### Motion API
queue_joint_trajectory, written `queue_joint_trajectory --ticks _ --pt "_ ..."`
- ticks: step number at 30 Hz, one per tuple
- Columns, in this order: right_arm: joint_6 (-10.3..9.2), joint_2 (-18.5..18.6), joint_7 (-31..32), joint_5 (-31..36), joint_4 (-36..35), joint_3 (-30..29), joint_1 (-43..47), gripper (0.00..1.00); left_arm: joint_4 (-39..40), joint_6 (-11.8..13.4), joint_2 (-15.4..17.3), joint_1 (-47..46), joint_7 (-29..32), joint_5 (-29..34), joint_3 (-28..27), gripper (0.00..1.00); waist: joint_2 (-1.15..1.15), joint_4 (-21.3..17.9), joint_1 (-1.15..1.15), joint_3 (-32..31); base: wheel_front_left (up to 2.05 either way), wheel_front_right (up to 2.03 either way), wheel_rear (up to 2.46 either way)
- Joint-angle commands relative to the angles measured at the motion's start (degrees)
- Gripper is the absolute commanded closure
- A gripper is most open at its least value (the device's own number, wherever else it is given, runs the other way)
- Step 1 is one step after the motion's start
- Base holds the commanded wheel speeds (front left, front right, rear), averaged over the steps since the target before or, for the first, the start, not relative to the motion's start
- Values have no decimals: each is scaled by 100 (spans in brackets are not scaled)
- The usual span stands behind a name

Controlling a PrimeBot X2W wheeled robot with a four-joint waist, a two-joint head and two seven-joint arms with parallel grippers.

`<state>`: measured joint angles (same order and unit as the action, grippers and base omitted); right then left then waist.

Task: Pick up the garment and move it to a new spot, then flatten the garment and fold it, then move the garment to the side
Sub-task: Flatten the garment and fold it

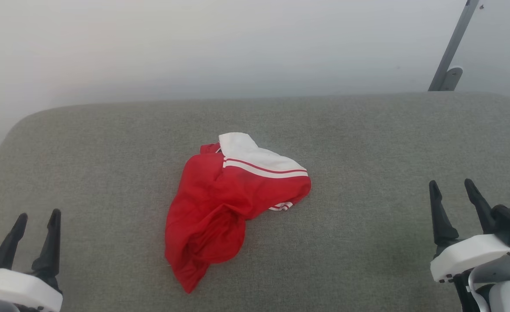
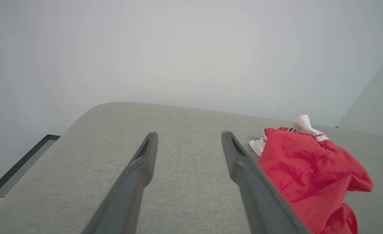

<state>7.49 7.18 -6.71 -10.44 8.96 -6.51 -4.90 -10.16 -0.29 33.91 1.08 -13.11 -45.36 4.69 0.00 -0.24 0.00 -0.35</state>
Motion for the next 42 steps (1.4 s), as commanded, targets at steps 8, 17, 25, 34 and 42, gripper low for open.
queue_joint_trajectory --ticks 8,17,25,34,42 --pt "0 -39 -35 -29 -15 112 -127 0 412 -70 124 -511 509 -79 179 0 0 -99 0 137 0 0 0" --pt "0 -100 -139 -48 147 359 -390 0 694 -228 312 -1648 1675 -137 682 0 0 -473 0 442 0 0 0" --pt "1 -157 -296 -87 355 558 -641 0 615 -321 385 -2790 2768 -119 1166 0 0 -906 0 749 0 0 0" --pt "1 -278 -555 -187 704 742 -917 0 135 -275 221 -3870 3940 -185 1649 0 0 -1455 0 1143 0 0 0" --pt "1 -345 -728 -254 937 795 -1044 0 -308 -7 250 -4258 4971 -21 2080 0 0 -1717 0 1430 0 0 0"
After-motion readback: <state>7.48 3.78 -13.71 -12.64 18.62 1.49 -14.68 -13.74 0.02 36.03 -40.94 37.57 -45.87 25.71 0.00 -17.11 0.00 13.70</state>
